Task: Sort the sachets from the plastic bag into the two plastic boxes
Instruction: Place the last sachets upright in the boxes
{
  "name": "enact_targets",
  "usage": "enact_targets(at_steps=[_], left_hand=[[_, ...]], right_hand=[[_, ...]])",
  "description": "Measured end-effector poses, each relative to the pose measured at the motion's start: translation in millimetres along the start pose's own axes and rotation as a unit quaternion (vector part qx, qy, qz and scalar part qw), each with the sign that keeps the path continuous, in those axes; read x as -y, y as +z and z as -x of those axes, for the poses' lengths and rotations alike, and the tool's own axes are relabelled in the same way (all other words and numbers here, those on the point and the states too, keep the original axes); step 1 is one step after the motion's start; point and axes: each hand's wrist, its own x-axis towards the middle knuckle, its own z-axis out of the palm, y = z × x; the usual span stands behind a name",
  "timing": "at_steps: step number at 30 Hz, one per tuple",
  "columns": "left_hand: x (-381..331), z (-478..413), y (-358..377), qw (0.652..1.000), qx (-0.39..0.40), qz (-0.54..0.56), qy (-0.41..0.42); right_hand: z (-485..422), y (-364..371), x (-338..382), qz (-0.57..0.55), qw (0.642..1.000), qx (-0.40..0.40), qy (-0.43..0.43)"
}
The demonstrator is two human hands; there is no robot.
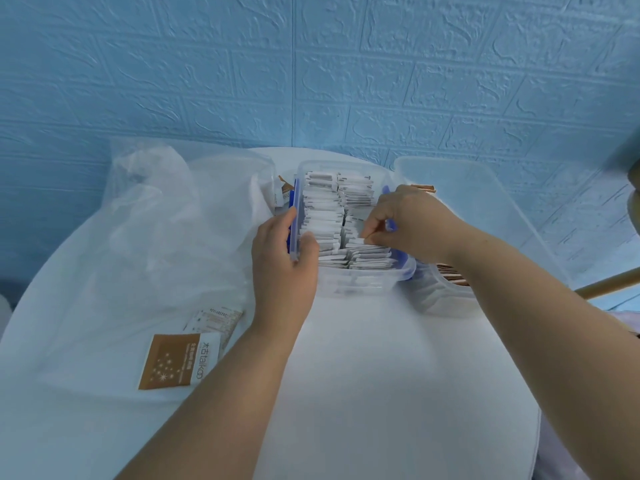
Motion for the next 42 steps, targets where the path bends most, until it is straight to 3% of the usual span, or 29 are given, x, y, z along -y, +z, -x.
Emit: enact_targets(at_steps=[3, 7, 11, 14, 17, 19, 27, 33, 42], left_hand=[[-5.9, 1.9, -4.8, 1.0, 0.012, -0.002, 0.015], [-25.9, 15.4, -33.1, 0.999, -0.012, 0.033, 0.04], [-33.0, 44.8, -88.6, 0.999, -0.029, 0.035, 0.027], [-9.7, 75.8, -135.4, 0.997, -0.013, -0.067, 0.031], [21.4, 91.1, -164.6, 0.974, 0.007, -0.221, 0.056], [34.0, 93.0, -170.7, 0.963, 0.042, -0.262, 0.054], [37.1, 84.5, -157.8, 0.913, 0.125, -0.388, 0.008], [26.8, 69.4, -165.5, 0.929, 0.149, -0.335, -0.047], [21.2, 70.6, -175.6, 0.97, 0.078, -0.201, -0.108]], right_hand=[[3.2, -3.8, 1.9, -0.012, 1.0, 0.0, 0.0], [15.8, -8.4, 20.5, -0.108, 0.991, -0.084, -0.006], [39.1, 2.8, 73.0, -0.235, 0.962, -0.118, -0.077], [59.3, 33.7, 112.5, -0.282, 0.949, -0.051, -0.131], [64.5, 71.3, 134.6, -0.241, 0.955, -0.004, -0.174], [61.3, 91.1, 139.6, -0.21, 0.961, 0.004, -0.181], [60.9, 115.1, 145.1, -0.151, 0.982, -0.019, -0.112], [42.1, 100.9, 152.9, -0.206, 0.978, -0.001, -0.02], [20.4, 94.9, 163.9, -0.313, 0.944, 0.04, 0.094]])
